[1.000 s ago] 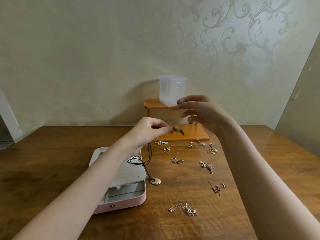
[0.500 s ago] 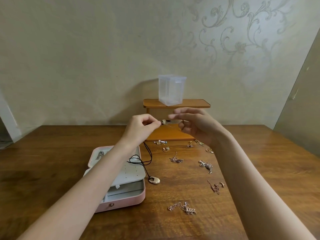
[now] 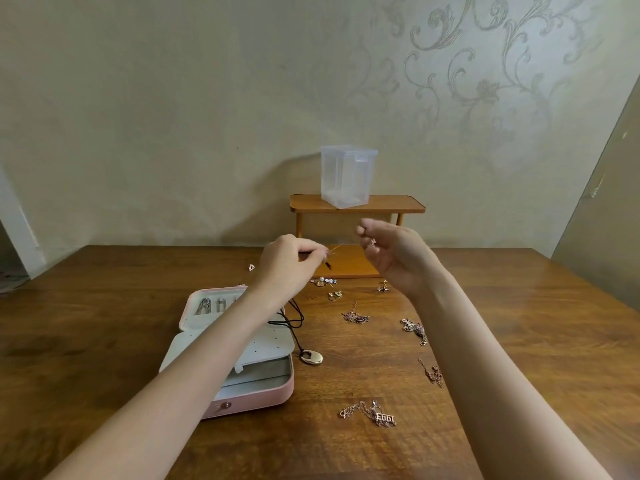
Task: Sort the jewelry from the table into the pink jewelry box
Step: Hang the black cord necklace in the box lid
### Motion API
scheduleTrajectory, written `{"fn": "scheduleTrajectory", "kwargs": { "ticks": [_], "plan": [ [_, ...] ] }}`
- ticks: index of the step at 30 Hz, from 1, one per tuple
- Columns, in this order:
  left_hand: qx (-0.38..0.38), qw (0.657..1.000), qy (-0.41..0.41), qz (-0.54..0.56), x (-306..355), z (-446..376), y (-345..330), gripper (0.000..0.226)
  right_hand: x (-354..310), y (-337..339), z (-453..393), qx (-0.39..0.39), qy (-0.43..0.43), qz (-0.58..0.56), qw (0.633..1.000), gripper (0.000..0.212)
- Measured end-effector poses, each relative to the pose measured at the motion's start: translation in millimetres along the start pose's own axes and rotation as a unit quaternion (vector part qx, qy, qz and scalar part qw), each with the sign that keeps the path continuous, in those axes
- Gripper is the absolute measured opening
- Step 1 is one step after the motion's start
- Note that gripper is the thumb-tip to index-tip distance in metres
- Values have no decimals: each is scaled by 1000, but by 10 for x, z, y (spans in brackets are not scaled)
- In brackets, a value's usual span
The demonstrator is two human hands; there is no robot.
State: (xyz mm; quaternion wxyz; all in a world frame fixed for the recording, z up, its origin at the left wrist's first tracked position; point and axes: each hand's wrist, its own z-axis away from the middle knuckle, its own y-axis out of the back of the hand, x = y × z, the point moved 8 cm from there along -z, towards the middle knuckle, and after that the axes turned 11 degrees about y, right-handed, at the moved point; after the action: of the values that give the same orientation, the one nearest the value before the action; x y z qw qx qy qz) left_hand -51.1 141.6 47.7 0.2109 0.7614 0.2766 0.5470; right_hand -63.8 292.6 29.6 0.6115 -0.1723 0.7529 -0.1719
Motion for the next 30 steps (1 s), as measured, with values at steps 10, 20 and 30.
{"fn": "scheduleTrajectory", "kwargs": {
  "ticks": [10,20,30],
  "plan": [
    [37,993,-89,-75,62,27,59,14,203,-20,145,-115,-72,412,901,6],
    [85,977,-174,-89,210,145,87,12,260,-230,185,-171,-36,429,886,6],
    [115,984,-122,-55,189,110,208,19,172,-332,187,-168,51,381,908,11]
  ]
}}
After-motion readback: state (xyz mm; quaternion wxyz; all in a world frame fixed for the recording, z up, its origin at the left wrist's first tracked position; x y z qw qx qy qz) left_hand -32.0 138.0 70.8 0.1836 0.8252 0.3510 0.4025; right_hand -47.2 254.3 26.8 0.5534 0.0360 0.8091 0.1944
